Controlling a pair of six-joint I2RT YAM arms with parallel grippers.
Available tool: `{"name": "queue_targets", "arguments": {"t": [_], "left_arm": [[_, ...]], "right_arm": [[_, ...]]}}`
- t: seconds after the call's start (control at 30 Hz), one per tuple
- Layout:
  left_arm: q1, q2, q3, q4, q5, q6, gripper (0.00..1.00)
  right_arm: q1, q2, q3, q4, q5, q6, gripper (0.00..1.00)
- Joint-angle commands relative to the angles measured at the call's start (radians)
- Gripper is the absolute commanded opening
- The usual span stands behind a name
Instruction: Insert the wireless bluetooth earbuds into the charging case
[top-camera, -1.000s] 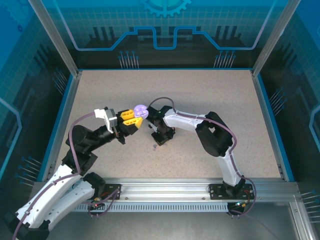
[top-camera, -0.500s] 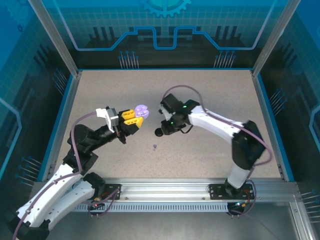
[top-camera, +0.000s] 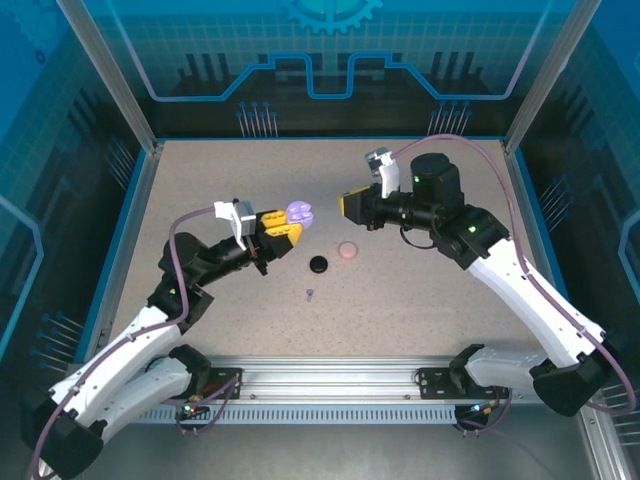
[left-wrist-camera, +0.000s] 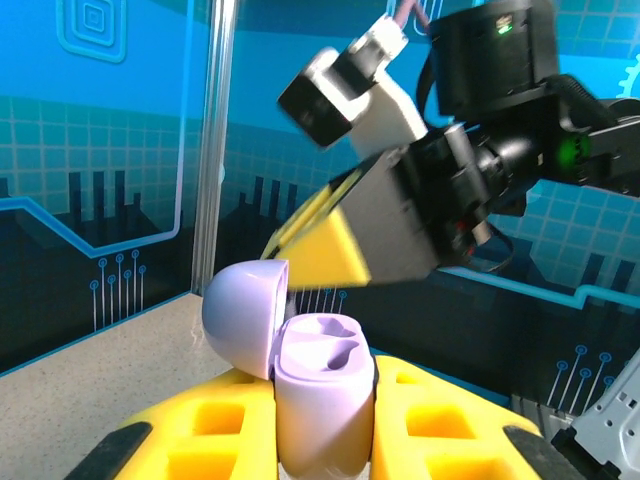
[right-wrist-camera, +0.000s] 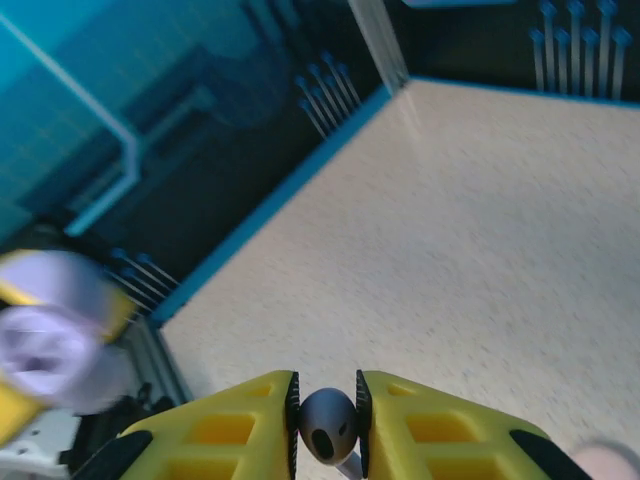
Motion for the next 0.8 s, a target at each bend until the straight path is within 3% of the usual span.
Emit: {"name": "queue_targets", "arguments": {"t": [0.0, 0.77], "left_arm": [[-0.006, 0.024, 0.011, 0.108, 0.033, -0.035, 0.0], [-0.015, 0.09, 0.016, 0.187, 0.033, -0.057, 0.0]], "right_arm": [[-0.007, -0.016, 0.046, 0.108, -0.115, 0.035, 0.24], [0.117, 0.046, 0.066, 0.221, -0.154, 0.102, 0.24]]}}
